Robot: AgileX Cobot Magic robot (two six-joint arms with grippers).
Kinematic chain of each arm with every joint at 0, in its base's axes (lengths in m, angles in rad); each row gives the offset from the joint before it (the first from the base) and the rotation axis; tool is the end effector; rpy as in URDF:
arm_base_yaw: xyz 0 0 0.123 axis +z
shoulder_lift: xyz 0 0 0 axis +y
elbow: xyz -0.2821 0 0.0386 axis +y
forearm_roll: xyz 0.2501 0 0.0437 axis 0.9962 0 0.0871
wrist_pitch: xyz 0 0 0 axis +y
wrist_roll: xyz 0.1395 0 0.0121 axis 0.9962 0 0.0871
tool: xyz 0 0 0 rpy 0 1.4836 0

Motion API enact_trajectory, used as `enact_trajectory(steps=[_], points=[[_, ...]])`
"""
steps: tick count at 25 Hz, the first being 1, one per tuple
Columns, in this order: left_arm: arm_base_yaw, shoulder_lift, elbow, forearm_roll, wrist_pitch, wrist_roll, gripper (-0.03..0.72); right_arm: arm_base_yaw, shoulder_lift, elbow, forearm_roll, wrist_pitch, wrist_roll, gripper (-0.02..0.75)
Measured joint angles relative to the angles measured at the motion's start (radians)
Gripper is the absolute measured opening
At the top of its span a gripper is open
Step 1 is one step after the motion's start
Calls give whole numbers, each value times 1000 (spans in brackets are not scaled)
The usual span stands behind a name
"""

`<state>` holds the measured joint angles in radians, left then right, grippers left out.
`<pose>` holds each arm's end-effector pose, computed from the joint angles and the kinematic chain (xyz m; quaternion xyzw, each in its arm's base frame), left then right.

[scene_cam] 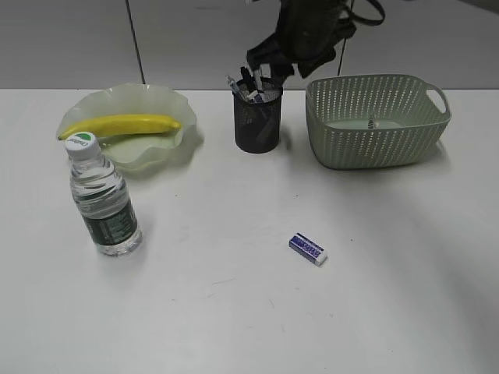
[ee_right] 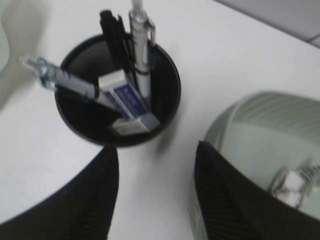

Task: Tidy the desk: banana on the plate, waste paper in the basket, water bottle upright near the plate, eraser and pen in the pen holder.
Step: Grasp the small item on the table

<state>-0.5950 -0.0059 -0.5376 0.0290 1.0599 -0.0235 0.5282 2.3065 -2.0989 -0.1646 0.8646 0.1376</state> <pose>0.0321 -0.0175 0.2684 0.2363 0.8075 -0.1506 0.5190 0.4831 0.2617 0.1821 -0.2176 0.9296 0.0229 0.2966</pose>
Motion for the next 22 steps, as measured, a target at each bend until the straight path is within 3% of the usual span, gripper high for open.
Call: enact_trajectory(steps=[6, 11, 16, 22], points=[[0, 0, 0, 0, 0, 0, 262, 0, -99, -3, 24, 284, -64, 401], [0, 0, 0, 0, 0, 0, 262, 0, -218, 56, 42, 338, -80, 402], [0, 0, 0, 0, 0, 0, 262, 0, -407, 270, 69, 340, -81, 402], [0, 0, 0, 0, 0, 0, 262, 0, -724, 698, 79, 340, -83, 402]])
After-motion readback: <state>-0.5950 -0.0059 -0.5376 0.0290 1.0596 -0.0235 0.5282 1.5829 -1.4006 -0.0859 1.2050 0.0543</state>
